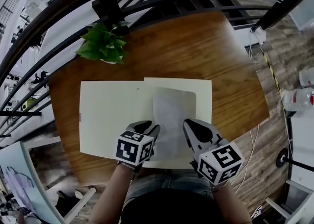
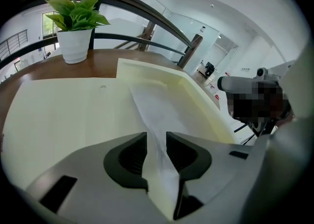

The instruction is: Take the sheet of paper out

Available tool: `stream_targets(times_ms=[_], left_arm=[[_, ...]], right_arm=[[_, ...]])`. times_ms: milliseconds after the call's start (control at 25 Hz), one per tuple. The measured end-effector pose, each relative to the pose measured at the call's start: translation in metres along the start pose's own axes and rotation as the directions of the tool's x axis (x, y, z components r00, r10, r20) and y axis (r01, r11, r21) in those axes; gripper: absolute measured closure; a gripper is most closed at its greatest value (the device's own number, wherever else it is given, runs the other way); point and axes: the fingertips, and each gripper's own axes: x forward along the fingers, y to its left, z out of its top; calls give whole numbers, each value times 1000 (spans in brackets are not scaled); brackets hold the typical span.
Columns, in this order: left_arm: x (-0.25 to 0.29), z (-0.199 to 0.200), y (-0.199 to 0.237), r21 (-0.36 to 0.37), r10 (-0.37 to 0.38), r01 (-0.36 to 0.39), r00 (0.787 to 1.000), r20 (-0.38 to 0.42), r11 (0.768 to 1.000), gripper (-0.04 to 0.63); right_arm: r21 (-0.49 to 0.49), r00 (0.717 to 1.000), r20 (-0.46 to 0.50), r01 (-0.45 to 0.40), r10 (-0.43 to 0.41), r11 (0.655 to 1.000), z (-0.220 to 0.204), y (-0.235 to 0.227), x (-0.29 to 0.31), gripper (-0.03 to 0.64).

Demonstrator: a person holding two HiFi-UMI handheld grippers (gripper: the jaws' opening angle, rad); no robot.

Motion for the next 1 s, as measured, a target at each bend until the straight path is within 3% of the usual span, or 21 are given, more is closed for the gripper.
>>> stream_targets(times_ms=[440, 600, 1000], left_arm=[[9, -6, 0, 22, 8, -7, 999, -33, 1000, 537], [7, -2, 5, 41, 32, -32, 999, -7, 999, 565], [-13, -4, 11, -35, 16, -14, 998, 65, 999, 569]], right_arm=[[-13, 1000, 8, -3, 3, 1000, -4, 3, -6, 589], [-12, 1000, 13, 5, -5, 1000, -4, 5, -7, 589], [-39, 1000, 13, -13, 13, 999, -8, 23, -9, 589]])
